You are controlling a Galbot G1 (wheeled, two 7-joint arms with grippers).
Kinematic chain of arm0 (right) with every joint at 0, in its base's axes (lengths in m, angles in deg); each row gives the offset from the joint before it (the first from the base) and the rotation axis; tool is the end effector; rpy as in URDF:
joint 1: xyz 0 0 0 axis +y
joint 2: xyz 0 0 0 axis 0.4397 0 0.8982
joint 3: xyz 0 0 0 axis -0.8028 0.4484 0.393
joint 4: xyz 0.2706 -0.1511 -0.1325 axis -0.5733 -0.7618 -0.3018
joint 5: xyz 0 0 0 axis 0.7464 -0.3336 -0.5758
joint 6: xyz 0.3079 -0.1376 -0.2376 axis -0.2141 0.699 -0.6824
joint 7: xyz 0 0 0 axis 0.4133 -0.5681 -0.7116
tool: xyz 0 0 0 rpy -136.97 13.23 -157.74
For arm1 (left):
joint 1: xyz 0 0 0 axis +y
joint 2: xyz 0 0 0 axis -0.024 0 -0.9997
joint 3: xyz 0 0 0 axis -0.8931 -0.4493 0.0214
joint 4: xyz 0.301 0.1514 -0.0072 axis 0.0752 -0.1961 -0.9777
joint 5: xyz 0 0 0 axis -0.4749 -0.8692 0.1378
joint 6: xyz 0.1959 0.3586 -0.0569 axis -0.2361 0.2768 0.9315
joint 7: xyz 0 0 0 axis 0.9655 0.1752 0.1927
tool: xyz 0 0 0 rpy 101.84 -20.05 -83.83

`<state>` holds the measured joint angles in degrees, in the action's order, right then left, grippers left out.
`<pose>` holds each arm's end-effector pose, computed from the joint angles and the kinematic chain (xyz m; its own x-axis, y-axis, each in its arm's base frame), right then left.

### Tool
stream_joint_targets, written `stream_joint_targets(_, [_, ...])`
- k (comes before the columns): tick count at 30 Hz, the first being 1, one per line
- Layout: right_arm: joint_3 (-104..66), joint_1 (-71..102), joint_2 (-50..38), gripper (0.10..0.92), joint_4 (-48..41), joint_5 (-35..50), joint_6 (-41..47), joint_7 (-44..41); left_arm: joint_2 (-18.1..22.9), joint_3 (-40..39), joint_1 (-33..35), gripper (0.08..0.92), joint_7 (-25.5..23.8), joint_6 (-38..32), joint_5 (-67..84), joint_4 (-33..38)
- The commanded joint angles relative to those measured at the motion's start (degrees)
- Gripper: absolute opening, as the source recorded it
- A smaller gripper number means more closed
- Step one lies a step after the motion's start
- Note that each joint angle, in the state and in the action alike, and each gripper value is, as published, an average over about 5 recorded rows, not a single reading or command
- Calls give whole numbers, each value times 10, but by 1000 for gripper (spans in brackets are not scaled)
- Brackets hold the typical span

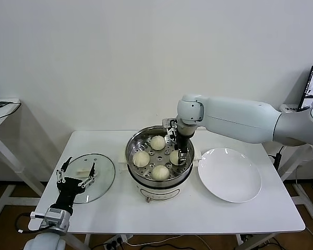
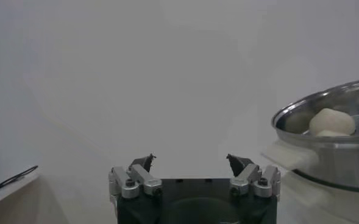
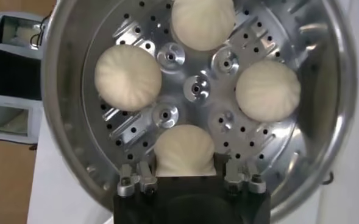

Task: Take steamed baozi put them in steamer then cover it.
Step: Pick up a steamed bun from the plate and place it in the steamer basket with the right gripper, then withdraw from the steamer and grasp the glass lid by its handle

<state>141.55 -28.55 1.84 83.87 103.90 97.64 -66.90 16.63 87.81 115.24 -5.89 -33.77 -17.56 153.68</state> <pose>0.5865 0.1352 -0.1084 -0.0697 -0.0901 0.9935 -0.9864 -0.1426 -0.0821 0.2621 0.0894 -0.2726 -0.9987 0.0447 0.0229 0.0499 0.9353 0.3502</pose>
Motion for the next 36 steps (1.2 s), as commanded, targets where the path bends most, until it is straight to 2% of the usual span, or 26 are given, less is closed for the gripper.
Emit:
stream_joint_targets(1, [-32, 5, -15, 732, -4, 0, -4, -1, 0, -2, 1, 823, 0, 0, -1, 1])
stream_joint_targets(5, [-46, -32, -47, 809, 12, 25, -9, -11, 1, -6, 2, 823, 1, 1, -4, 2])
stream_joint_targets(14, [-115, -84, -176, 823, 58, 85, -19, -33, 5, -13, 6, 823, 2, 1, -10, 7])
stream_joint_targets(19, [-276, 29, -279, 823, 98, 76, -24, -17, 9, -17, 6, 823, 4, 3, -10, 8])
stream_joint_targets(22, [-411, 133, -331, 823, 119, 80, -60, 44, 12, -18, 4, 823, 5, 3, -10, 5])
stream_joint_targets(30, [-703, 443, -420, 823, 192, 168, -221, 326, 24, -22, -11, 823, 9, 21, -2, 2])
stream_joint_targets(33, [-808, 587, -424, 823, 230, 190, -274, 435, 26, -23, -16, 823, 11, 23, 1, 7])
stream_joint_targets(36, [-942, 747, -388, 823, 260, 192, -308, 516, 25, -23, -16, 823, 8, 17, 9, 12])
